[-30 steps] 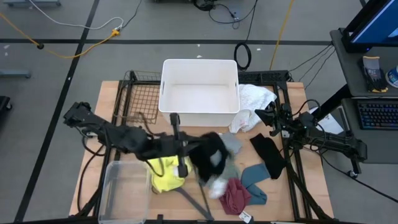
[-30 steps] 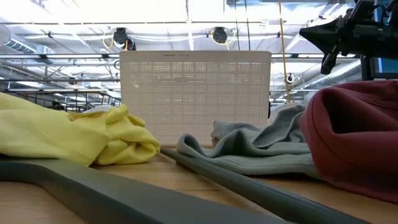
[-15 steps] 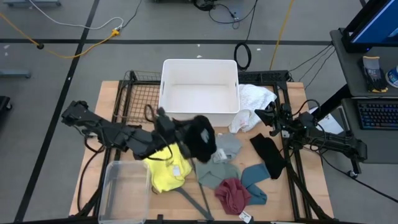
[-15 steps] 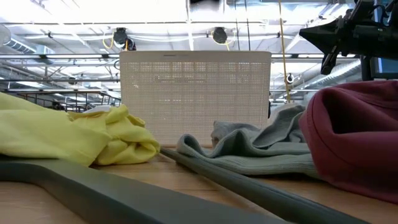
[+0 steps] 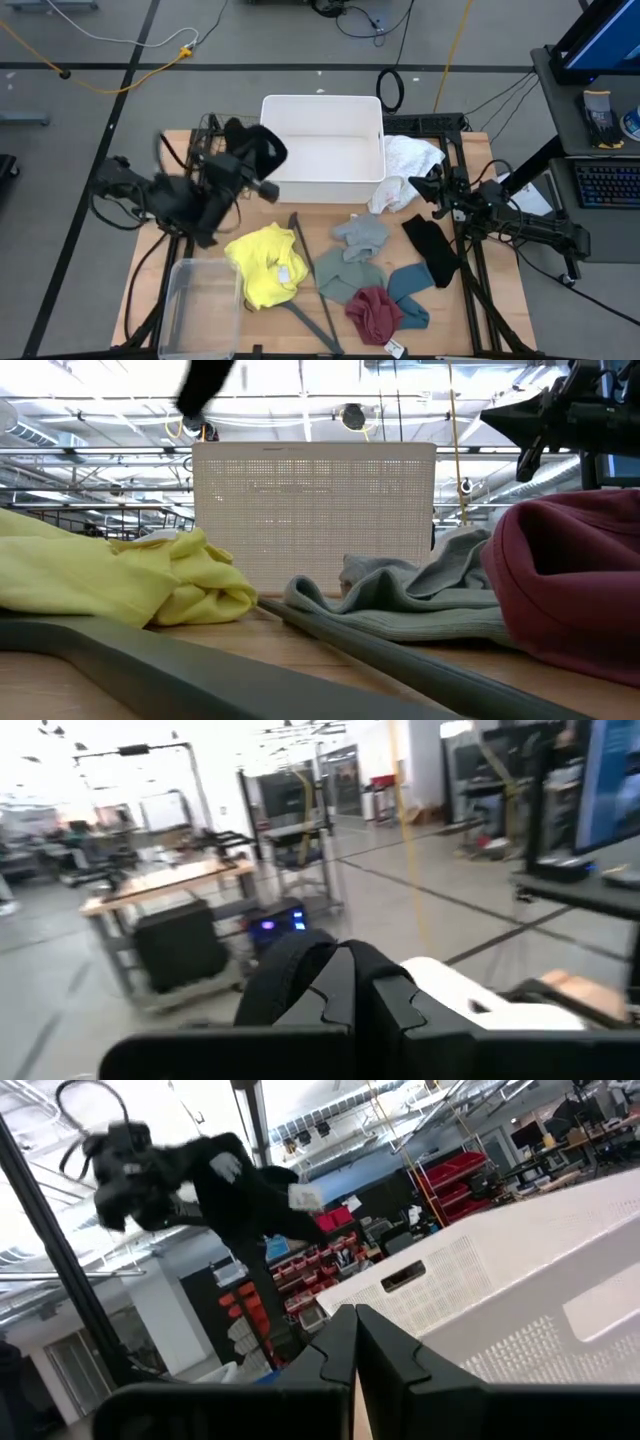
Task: Pick & Place Cloths
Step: Put the black underwear into the wired basket
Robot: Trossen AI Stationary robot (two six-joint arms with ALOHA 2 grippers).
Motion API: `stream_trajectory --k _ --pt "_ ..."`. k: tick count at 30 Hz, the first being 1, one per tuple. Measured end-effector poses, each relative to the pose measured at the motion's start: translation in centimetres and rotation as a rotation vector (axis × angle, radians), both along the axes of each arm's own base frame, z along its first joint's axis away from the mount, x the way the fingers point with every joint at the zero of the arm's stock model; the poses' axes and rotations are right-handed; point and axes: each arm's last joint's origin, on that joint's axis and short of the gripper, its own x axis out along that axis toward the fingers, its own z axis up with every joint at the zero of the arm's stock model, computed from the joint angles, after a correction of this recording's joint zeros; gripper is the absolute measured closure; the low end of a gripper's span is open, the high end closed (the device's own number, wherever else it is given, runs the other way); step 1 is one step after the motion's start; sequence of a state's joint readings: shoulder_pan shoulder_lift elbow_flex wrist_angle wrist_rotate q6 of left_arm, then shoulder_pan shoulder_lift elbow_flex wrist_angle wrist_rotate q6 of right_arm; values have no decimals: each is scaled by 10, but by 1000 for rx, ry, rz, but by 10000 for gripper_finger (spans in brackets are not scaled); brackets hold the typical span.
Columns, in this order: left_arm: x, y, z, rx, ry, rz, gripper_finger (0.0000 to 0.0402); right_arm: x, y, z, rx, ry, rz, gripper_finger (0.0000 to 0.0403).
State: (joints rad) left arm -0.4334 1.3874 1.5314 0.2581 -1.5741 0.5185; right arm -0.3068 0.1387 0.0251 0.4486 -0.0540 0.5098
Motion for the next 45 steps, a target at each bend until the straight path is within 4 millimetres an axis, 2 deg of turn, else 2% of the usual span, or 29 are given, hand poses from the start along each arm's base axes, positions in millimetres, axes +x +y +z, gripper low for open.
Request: stream_trajectory --k 12,20,32,36,45 --pt "3 69 6 113 359 252 402 1 0 -3 8 27 -1 403" --pt "-3 116 5 112 503 421 401 1 0 -3 8 29 -1 403" --pt "-24 188 2 45 637 702 401 1 0 -3 9 31 -1 403" --pt "-30 204 -2 24 689 764 400 1 0 -3 9 31 -1 403" --pt "-41 224 -6 -10 768 847 400 1 0 -3 9 30 -1 403"
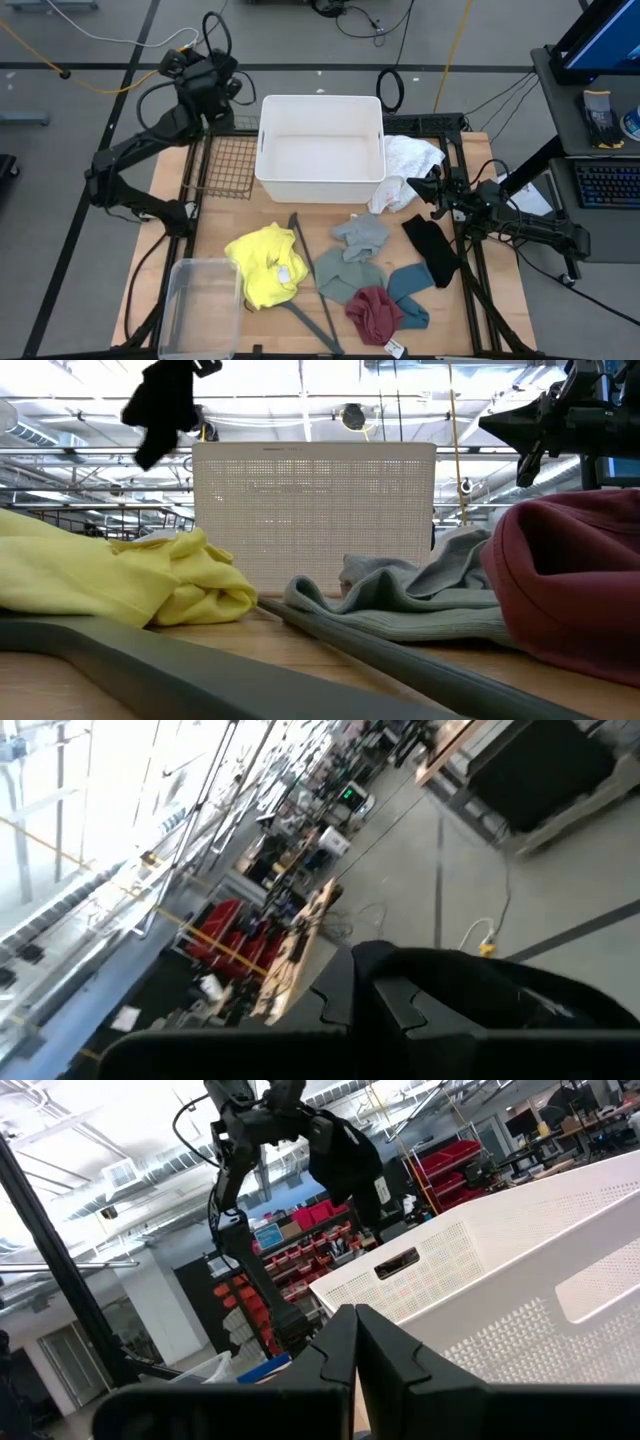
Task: Pick & Place Cloths
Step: Put the black underwear into the wired basket
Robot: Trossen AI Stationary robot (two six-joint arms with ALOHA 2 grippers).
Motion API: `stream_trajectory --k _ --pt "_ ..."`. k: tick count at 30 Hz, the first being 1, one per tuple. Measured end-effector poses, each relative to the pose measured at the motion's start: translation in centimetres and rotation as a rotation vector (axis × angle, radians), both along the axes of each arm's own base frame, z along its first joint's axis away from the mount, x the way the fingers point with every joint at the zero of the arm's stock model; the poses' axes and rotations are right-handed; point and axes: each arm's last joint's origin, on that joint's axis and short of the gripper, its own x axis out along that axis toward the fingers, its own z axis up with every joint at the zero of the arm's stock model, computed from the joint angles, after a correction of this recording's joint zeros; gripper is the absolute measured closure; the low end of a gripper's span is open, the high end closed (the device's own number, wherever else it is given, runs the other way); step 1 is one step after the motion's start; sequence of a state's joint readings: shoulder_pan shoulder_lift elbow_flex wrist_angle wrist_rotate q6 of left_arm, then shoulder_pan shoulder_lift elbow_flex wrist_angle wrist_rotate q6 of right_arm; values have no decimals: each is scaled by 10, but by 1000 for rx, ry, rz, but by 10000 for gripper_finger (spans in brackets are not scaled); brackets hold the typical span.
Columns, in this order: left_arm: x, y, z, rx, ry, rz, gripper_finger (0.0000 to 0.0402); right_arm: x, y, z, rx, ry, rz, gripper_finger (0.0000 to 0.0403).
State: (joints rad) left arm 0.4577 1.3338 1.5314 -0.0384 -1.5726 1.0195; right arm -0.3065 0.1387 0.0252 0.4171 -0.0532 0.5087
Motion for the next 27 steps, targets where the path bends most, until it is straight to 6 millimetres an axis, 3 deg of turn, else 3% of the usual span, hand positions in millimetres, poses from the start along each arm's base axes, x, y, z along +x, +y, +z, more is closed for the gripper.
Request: stream_trajectory --k 18,27 --pt "-19 26 -18 -77 135 125 400 0 0 0 3 0 0 403" --pt "-24 28 -37 -137 210 96 401 0 0 0 2 -1 1 403"
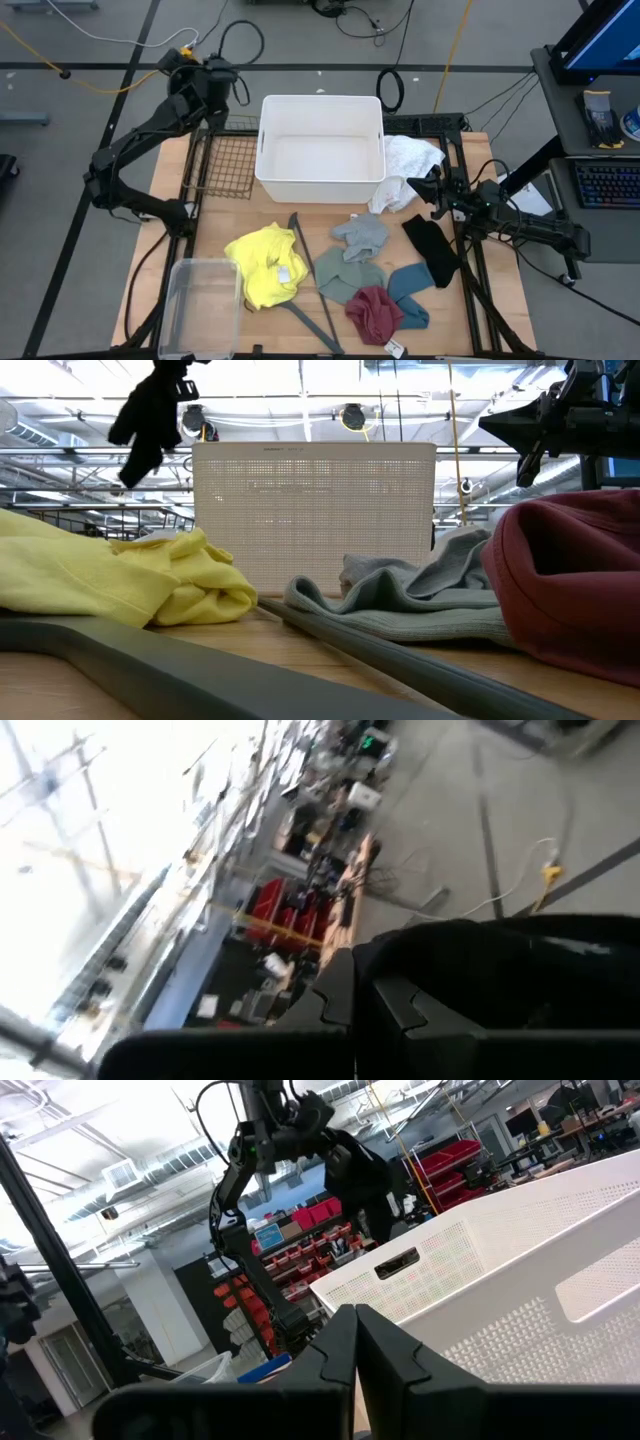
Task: Pick & Place Cloths
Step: Put the black underwear into the wired basket
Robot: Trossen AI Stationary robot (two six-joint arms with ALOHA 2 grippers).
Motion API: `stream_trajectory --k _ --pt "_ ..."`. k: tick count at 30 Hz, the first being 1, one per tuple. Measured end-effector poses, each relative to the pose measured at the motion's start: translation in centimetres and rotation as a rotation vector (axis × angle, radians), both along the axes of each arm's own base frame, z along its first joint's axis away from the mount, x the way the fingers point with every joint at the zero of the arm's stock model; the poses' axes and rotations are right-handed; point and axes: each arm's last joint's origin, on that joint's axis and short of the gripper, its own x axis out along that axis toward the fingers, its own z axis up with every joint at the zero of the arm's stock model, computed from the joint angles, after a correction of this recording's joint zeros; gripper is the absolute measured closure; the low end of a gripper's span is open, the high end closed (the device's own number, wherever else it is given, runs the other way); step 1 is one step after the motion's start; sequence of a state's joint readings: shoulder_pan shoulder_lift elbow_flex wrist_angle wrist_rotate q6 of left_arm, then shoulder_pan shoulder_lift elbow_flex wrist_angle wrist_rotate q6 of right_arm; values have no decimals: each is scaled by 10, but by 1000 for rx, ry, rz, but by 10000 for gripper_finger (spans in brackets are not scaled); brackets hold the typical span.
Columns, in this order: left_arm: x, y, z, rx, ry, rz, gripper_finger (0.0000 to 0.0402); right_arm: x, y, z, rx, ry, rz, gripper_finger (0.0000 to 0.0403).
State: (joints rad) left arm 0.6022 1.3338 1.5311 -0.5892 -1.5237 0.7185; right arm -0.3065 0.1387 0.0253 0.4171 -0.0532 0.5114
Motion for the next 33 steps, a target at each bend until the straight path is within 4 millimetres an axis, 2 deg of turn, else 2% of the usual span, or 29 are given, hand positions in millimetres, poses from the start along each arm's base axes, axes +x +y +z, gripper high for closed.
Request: stream_trajectory --k 7,16,23,33 --pt "-14 -1 -30 -167 -136 -135 401 0 0 0 0 0 0 403" --pt "-42 -6 -55 -424 -501 -24 401 0 0 0 0 0 -1 403" --pt "-41 -4 -71 -574 -678 -7 401 0 0 0 -2 1 -1 403" --pt "-43 1 -126 -711 -714 102 401 0 0 0 0 0 -1 403"
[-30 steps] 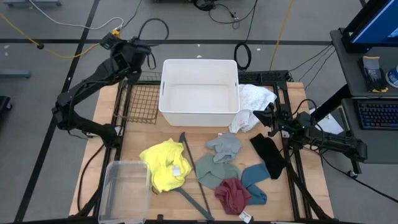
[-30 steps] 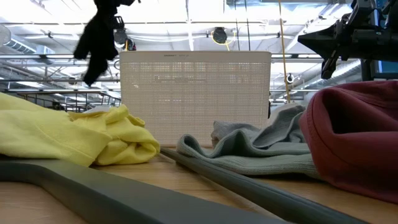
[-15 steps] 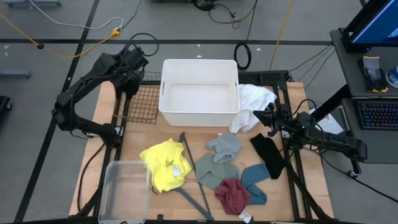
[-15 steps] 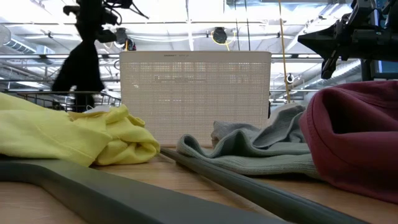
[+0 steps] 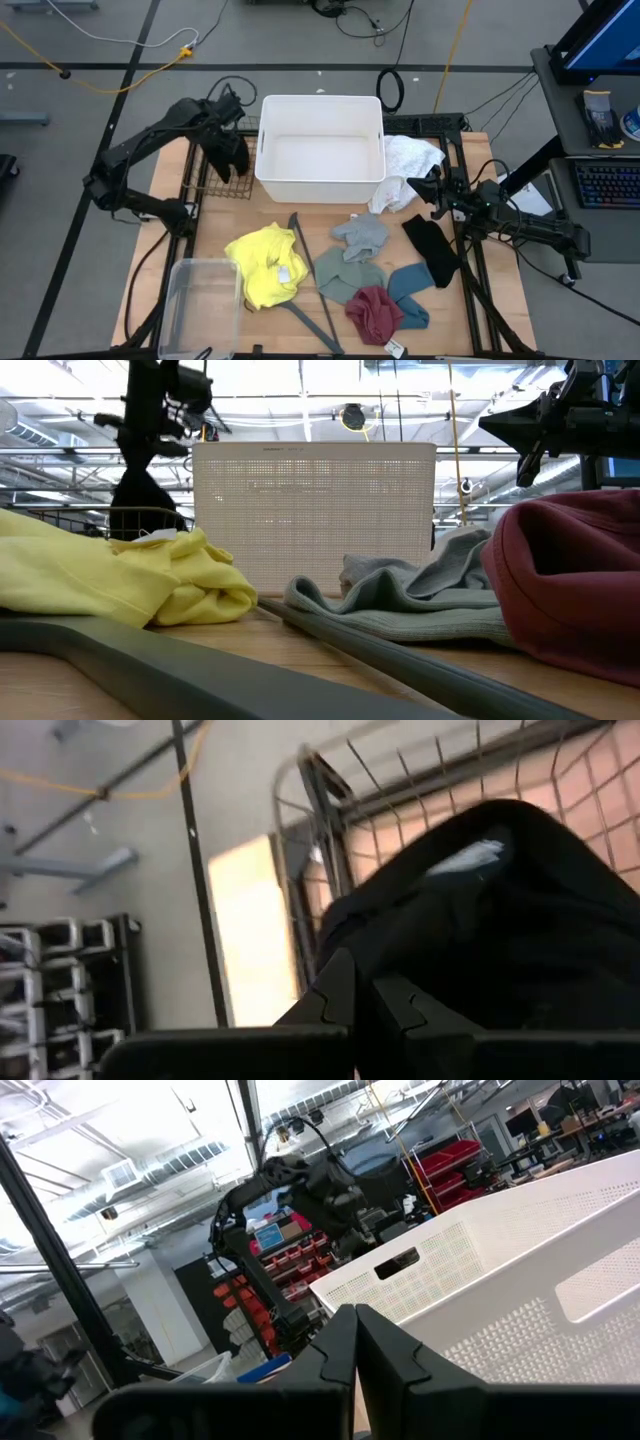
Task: Pick & Place Cloths
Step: Put the black underwear into the wired basket
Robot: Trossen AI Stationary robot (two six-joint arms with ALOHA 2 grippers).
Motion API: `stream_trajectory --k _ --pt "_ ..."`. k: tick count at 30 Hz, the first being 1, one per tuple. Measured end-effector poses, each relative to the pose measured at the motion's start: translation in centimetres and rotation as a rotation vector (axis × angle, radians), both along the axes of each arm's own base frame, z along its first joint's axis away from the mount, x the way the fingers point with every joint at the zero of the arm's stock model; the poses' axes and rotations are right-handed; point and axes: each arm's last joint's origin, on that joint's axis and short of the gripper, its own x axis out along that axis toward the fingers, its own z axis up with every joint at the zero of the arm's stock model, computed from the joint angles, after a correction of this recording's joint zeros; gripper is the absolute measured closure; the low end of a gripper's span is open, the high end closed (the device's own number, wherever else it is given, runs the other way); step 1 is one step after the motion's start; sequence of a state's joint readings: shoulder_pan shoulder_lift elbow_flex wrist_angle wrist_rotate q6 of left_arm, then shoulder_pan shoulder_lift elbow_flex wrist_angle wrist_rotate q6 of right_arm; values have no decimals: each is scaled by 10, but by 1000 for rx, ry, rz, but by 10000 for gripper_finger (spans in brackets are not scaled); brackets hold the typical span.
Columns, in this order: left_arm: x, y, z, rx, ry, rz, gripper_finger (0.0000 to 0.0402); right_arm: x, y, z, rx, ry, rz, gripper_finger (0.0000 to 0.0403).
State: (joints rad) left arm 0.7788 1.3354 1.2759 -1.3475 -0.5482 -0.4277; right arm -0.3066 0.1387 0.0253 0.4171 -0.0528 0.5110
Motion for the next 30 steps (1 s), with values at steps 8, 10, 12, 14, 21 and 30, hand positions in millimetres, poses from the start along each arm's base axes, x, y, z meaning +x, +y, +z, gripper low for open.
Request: stream_trajectory --k 8,10,12,14,21,30 --pt "1 3 -49 -102 -84 3 401 0 0 0 0 0 0 403" --pt "0 2 -59 -125 -96 9 401 0 0 0 0 0 0 403" --pt "-2 2 -67 -140 -95 24 401 0 0 0 1 -1 0 403" --pt "-5 1 -72 -152 -87 37 401 0 0 0 1 -1 0 403" --pt "-6 -1 -78 -208 -115 38 401 0 0 0 0 -1 0 403" --pt "-6 -1 -78 -206 -132 47 382 -1 0 2 -7 -25 3 402"
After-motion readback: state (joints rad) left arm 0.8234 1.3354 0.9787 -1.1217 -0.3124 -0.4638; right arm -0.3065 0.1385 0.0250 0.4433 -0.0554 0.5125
